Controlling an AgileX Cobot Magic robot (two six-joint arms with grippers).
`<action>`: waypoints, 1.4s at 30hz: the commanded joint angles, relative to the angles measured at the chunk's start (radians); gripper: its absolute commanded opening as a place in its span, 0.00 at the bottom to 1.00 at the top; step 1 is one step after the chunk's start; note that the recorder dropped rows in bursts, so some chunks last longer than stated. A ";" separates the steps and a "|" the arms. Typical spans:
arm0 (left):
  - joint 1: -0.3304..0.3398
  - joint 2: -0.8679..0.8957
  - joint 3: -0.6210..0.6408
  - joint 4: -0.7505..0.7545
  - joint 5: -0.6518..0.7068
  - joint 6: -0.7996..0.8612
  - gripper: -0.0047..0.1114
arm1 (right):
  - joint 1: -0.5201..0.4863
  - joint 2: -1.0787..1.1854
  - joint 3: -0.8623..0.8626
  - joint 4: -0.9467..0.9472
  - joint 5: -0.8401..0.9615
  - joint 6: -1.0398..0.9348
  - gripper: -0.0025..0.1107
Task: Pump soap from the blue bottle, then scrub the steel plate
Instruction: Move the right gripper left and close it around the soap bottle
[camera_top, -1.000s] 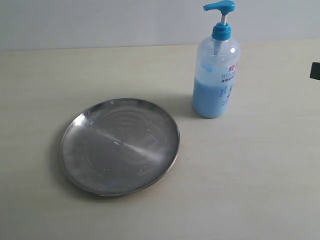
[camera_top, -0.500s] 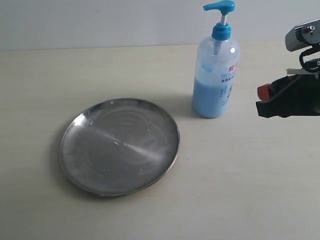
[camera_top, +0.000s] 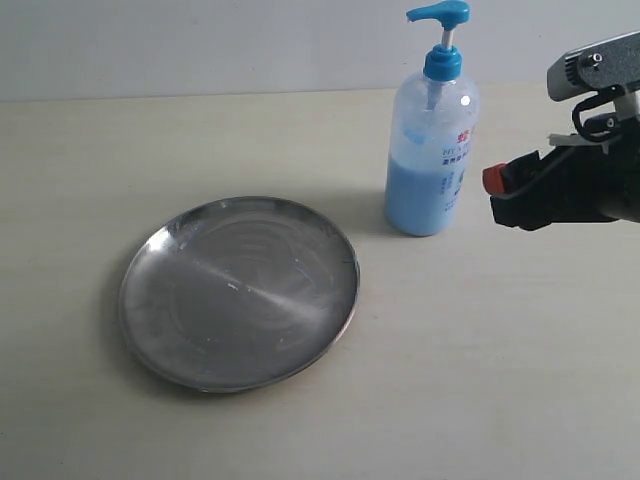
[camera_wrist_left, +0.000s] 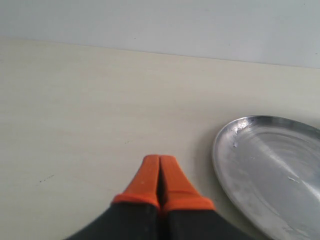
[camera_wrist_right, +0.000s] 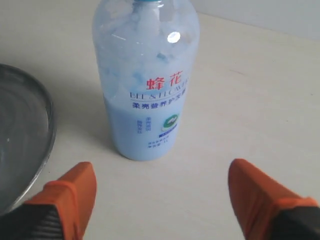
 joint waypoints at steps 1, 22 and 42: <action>-0.006 -0.007 0.003 0.000 -0.010 -0.005 0.04 | 0.002 0.031 -0.007 -0.001 -0.082 0.014 0.76; -0.006 -0.007 0.003 0.000 -0.010 -0.005 0.04 | 0.002 0.251 -0.007 -0.189 -0.444 0.192 0.85; -0.006 -0.007 0.003 0.000 -0.010 -0.005 0.04 | 0.002 0.593 -0.111 -0.082 -0.761 0.233 0.85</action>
